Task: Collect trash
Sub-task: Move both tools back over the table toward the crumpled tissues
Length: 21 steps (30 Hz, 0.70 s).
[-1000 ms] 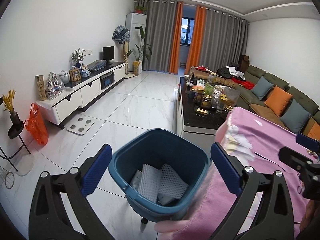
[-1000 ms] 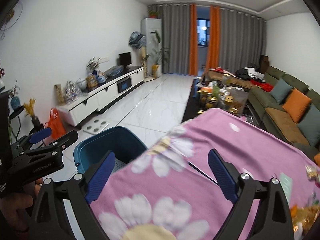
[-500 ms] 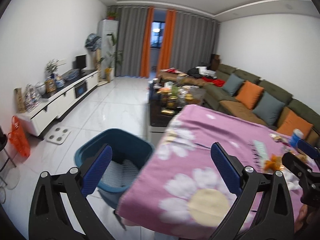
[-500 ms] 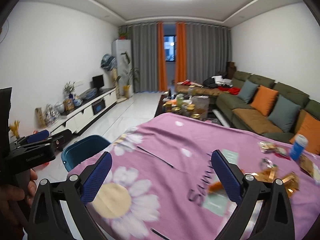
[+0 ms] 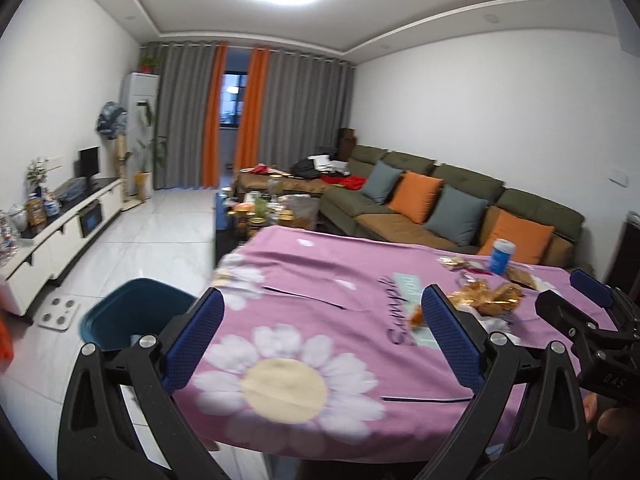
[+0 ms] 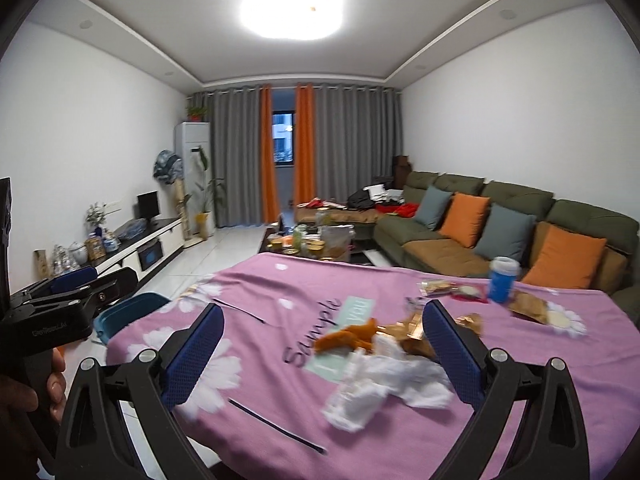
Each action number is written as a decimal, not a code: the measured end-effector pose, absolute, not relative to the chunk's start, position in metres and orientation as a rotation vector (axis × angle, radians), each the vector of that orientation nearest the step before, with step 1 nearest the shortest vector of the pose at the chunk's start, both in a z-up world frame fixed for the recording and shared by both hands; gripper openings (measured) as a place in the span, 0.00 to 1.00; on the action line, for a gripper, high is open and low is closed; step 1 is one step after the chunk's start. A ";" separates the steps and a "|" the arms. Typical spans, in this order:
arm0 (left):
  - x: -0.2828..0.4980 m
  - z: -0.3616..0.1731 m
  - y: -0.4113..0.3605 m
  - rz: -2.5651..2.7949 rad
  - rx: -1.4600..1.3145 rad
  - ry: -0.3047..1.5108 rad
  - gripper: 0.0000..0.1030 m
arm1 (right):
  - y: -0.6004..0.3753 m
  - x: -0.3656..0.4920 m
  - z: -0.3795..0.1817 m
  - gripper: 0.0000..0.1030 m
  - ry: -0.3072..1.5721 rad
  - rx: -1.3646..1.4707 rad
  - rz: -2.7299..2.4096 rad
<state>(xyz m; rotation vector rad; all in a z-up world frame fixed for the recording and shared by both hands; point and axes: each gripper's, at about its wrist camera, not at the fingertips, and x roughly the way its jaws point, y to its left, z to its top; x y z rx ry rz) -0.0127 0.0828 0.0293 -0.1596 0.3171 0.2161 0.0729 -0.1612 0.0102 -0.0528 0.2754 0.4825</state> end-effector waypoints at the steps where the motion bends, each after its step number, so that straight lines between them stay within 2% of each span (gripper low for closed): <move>1: -0.013 0.030 0.080 0.204 -0.158 0.316 0.95 | -0.169 0.071 0.010 0.93 0.271 -0.042 0.467; 21: 0.026 -0.005 0.014 -0.053 -0.092 0.396 0.94 | -0.247 0.064 -0.013 0.93 0.311 0.054 0.269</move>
